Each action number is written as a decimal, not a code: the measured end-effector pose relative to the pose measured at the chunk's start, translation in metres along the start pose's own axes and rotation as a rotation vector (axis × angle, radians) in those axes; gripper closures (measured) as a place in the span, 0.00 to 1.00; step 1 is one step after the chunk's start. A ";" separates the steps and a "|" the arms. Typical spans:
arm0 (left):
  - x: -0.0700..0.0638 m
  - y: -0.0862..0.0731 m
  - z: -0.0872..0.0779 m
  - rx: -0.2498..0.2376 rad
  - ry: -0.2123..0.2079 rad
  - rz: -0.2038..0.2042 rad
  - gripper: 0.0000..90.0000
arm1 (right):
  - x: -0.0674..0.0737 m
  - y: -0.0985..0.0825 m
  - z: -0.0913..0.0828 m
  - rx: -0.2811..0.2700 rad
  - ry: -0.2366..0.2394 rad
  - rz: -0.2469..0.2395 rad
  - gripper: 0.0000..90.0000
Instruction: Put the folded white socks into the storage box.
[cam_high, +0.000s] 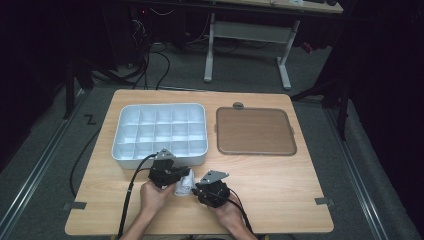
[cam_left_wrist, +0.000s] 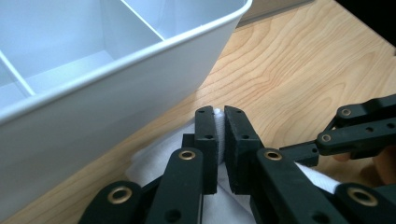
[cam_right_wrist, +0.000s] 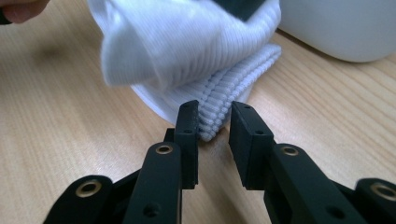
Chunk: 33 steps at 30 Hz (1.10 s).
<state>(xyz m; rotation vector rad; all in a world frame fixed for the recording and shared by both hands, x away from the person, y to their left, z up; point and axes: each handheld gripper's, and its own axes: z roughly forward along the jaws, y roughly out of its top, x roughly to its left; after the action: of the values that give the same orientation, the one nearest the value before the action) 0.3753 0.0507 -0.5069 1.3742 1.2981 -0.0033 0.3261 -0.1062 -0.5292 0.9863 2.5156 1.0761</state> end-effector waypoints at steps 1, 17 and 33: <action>0.000 -0.002 0.002 0.004 0.002 0.006 0.94 | 0.000 0.001 0.001 0.002 -0.002 -0.002 0.82; -0.004 -0.008 0.001 0.006 -0.020 0.050 0.90 | 0.000 -0.001 -0.001 -0.004 -0.003 -0.005 0.76; -0.009 -0.001 -0.010 -0.008 -0.049 0.019 0.62 | -0.003 -0.007 -0.016 -0.019 -0.002 0.021 0.75</action>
<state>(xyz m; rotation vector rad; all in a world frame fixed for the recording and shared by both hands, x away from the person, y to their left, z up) 0.3647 0.0512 -0.4984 1.3712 1.2428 -0.0185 0.3177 -0.1202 -0.5228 1.0104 2.4938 1.1021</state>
